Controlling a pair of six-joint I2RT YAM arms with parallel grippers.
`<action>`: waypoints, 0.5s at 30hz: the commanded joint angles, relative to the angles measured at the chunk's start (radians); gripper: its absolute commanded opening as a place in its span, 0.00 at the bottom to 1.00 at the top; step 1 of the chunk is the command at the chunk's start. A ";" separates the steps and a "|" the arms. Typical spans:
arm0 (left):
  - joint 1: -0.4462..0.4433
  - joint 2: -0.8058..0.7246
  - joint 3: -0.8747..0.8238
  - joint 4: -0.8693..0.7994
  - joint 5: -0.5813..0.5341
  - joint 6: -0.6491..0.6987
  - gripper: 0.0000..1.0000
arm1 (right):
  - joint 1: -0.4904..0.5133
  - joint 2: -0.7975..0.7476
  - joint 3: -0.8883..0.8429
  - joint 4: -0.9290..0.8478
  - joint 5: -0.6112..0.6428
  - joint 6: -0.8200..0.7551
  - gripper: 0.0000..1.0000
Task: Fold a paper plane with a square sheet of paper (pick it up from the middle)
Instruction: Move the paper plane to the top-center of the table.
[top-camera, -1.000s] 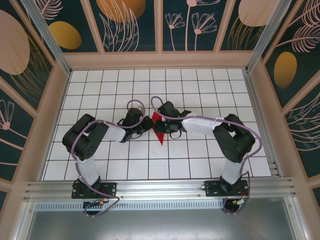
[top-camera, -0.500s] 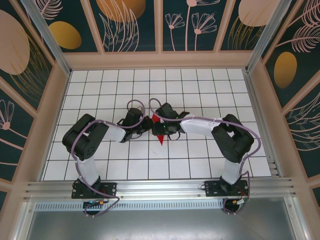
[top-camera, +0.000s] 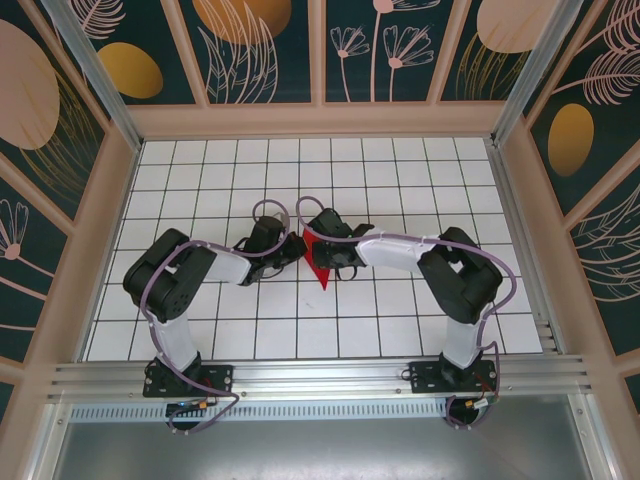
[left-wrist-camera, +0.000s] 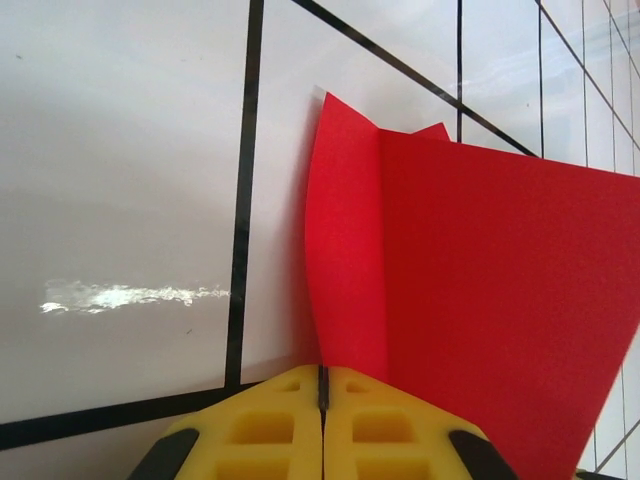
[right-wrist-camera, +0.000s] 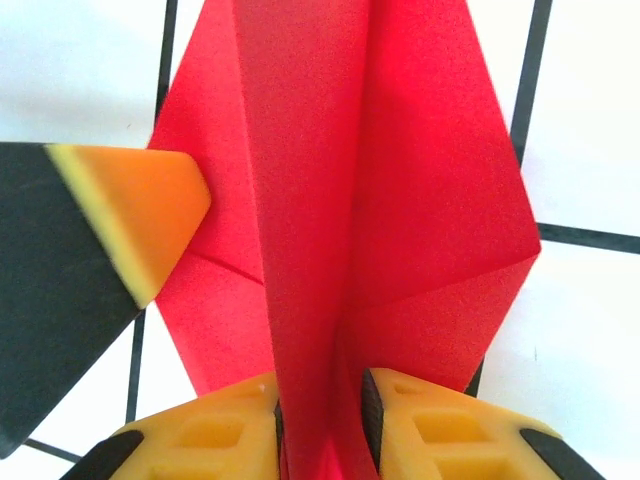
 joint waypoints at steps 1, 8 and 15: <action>-0.001 -0.034 -0.016 -0.019 -0.026 0.010 0.08 | 0.028 0.035 0.036 -0.023 0.076 0.043 0.27; 0.001 -0.022 -0.020 -0.005 -0.009 0.010 0.07 | 0.063 0.051 0.053 -0.037 0.122 0.079 0.29; 0.000 -0.015 -0.023 0.010 0.005 0.005 0.06 | 0.090 0.064 0.048 -0.032 0.159 0.144 0.29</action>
